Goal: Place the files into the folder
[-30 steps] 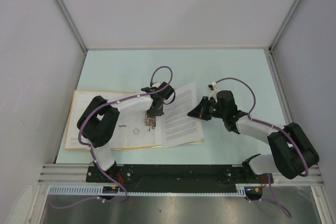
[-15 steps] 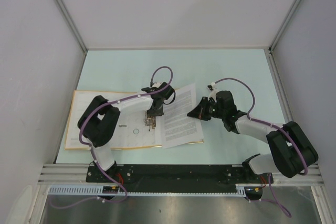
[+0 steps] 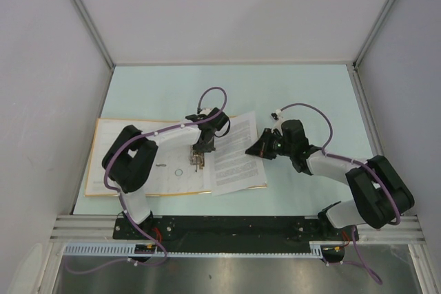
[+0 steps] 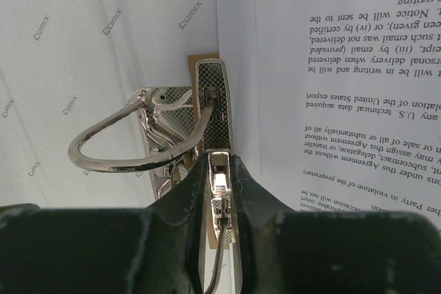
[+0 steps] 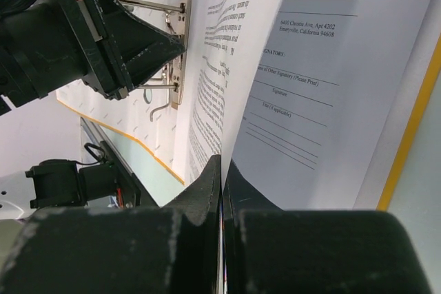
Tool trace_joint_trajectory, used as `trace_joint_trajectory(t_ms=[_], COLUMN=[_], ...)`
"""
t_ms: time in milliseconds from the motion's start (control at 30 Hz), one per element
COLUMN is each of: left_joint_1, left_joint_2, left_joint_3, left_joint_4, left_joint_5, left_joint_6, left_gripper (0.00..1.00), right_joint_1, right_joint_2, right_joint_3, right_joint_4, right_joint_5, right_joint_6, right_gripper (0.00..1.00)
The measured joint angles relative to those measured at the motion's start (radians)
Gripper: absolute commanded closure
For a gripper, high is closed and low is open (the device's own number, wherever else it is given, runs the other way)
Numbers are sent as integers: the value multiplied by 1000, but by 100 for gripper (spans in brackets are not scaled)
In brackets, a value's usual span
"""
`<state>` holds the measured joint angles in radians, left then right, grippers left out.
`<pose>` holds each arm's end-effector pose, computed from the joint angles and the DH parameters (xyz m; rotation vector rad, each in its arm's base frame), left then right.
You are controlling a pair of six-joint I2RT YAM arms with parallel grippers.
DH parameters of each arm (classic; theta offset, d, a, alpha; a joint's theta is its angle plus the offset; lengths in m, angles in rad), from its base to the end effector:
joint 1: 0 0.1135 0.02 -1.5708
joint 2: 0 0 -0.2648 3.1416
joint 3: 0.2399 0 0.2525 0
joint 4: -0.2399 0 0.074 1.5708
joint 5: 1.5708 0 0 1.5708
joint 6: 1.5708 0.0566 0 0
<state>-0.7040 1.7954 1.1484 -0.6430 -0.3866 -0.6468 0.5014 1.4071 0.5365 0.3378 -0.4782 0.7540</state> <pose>0.2775 -0.2076 0.1502 0.0025 2.6799 0.1725 0.2399 0.1612 0.1627 -0.0277 2.2961 1.2117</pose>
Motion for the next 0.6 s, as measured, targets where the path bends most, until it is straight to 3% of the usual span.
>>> trace_joint_trajectory(t_ms=[600], left_joint_1=[19], left_joint_2=[-5], left_joint_3=[3], left_joint_4=[-5], left_joint_5=[42], left_joint_6=[3], left_gripper=[100], right_joint_1=[7], right_joint_2=[95], right_joint_3=[0], right_joint_4=[56], right_joint_5=[79], right_joint_6=[-22], right_gripper=[100])
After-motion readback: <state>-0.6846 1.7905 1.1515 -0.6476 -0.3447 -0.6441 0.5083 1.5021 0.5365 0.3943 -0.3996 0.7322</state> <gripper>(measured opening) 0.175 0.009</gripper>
